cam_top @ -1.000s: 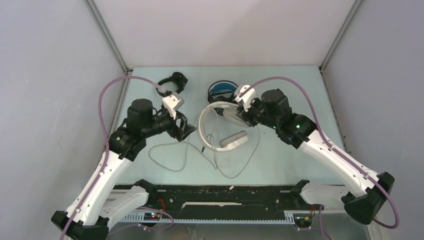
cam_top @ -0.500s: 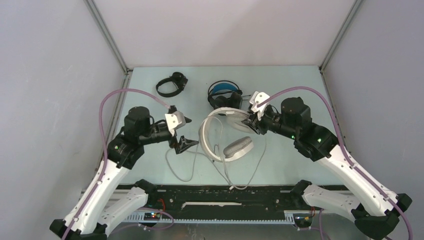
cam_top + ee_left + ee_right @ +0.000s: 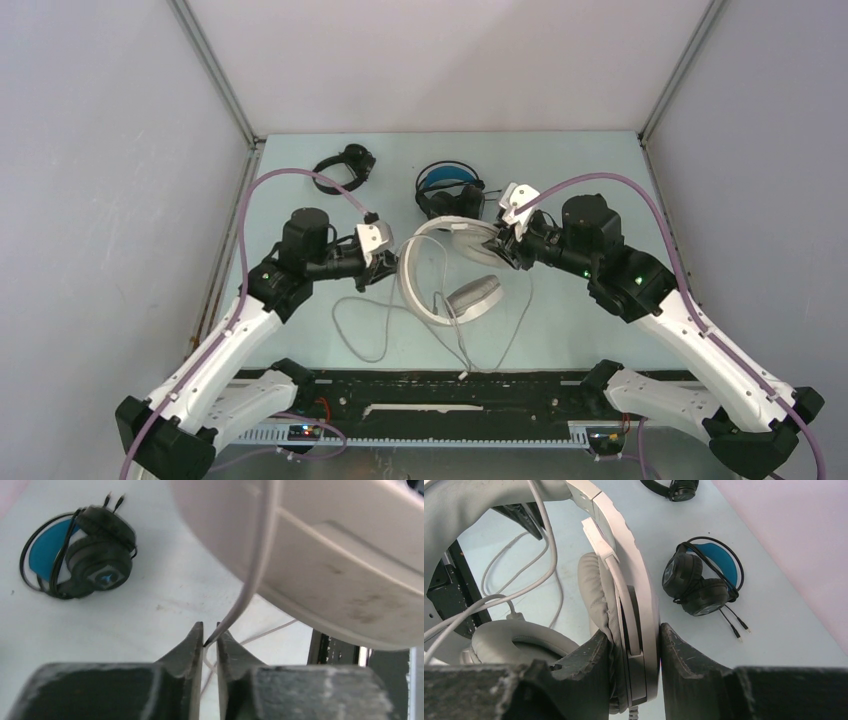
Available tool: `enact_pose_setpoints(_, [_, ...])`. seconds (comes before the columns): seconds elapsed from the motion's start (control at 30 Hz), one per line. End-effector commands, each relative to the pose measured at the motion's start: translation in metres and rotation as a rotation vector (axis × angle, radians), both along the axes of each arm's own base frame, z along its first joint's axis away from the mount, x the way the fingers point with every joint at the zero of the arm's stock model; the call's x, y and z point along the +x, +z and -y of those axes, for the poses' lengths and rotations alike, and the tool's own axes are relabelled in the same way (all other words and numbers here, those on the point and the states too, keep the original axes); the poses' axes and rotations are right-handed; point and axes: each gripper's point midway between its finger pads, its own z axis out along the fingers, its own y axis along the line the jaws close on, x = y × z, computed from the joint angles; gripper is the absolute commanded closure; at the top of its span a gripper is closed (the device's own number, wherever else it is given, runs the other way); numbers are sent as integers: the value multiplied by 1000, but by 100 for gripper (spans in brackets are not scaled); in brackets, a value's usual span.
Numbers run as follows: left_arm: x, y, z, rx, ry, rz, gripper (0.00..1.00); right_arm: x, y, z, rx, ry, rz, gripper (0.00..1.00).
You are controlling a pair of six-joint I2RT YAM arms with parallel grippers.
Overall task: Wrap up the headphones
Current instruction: Pick up the headphones from the center of the board.
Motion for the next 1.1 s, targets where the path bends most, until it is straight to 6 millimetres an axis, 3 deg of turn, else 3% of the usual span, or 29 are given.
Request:
enact_pose_setpoints(0.0, [24, 9, -16, 35, 169, 71, 93, 13, 37, -4, 98, -43, 102, 85])
enact_pose_setpoints(0.07, [31, 15, -29, 55, 260, 89, 100, 28, 32, 1, 70, -102, 113, 85])
enact_pose_setpoints(0.27, [30, 62, -53, -59, 460, 106, 100, 76, 6, 20, -25, -349, 101, 85])
enact_pose_setpoints(0.47, [19, 72, -57, -137, 503, 52, 100, 115, 0, 55, -36, -584, 110, 86])
enact_pose_setpoints(0.53, [25, 67, -65, -146, 584, 11, 100, 123, 1, 68, -16, -653, 105, 86])
enact_pose_setpoints(0.67, [47, 49, -102, -127, 892, -81, 100, 131, 4, 95, 52, -763, 50, 87])
enact_pose_setpoints(0.77, [57, 27, -116, -90, 1010, -164, 100, 131, 9, 104, 92, -796, 40, 87])
enact_pose_setpoints(0.83, [62, 12, -119, -64, 1052, -216, 100, 130, 13, 107, 108, -809, 38, 87])
enact_pose_setpoints(1.07, [64, -26, -101, -113, 1048, -383, 97, 130, 27, 119, 177, -872, 39, 87])
